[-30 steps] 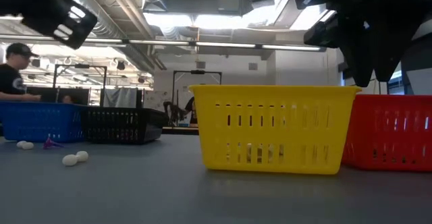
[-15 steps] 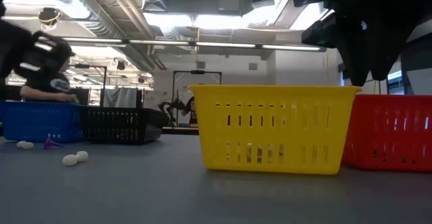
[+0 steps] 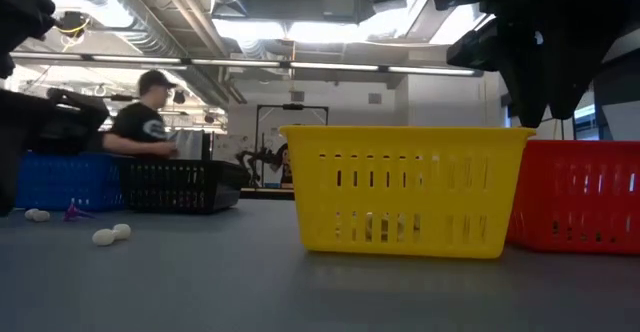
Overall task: Sort Halloween decoration
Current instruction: Put the witch hat toy into the black bin
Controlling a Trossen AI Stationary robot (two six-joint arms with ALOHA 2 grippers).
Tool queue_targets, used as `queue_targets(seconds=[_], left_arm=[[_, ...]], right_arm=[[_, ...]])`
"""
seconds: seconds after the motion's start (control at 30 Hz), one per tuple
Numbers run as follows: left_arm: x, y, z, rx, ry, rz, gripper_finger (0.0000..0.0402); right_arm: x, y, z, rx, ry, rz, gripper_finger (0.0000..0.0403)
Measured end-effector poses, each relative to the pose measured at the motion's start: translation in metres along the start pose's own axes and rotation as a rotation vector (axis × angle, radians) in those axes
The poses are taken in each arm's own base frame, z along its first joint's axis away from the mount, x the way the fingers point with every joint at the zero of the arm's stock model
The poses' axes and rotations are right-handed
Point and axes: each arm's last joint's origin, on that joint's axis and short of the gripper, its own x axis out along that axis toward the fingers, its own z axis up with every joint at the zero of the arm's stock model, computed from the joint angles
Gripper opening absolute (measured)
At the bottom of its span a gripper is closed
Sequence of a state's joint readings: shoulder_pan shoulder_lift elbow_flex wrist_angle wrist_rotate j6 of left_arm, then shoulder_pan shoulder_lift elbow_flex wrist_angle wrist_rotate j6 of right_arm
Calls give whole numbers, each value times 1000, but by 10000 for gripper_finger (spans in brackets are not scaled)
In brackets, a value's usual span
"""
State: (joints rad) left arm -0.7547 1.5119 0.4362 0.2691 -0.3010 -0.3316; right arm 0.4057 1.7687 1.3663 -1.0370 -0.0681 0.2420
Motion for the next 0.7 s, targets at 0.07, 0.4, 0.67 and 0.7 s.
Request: queue_targets(seconds=[0.07, 0.4, 0.67, 0.7], left_arm=[[2, 0, -2, 4, 13, 5, 104], [9, 0, -7, 10, 35, 21, 103], [9, 0, -7, 11, 34, 24, 70], [9, 0, -7, 11, 34, 24, 65]], right_arm=[[0, 0, 0, 0, 0, 0, 113], [0, 0, 0, 0, 0, 0, 113], [0, 0, 0, 0, 0, 0, 113], [0, 0, 0, 0, 0, 0, 113]])
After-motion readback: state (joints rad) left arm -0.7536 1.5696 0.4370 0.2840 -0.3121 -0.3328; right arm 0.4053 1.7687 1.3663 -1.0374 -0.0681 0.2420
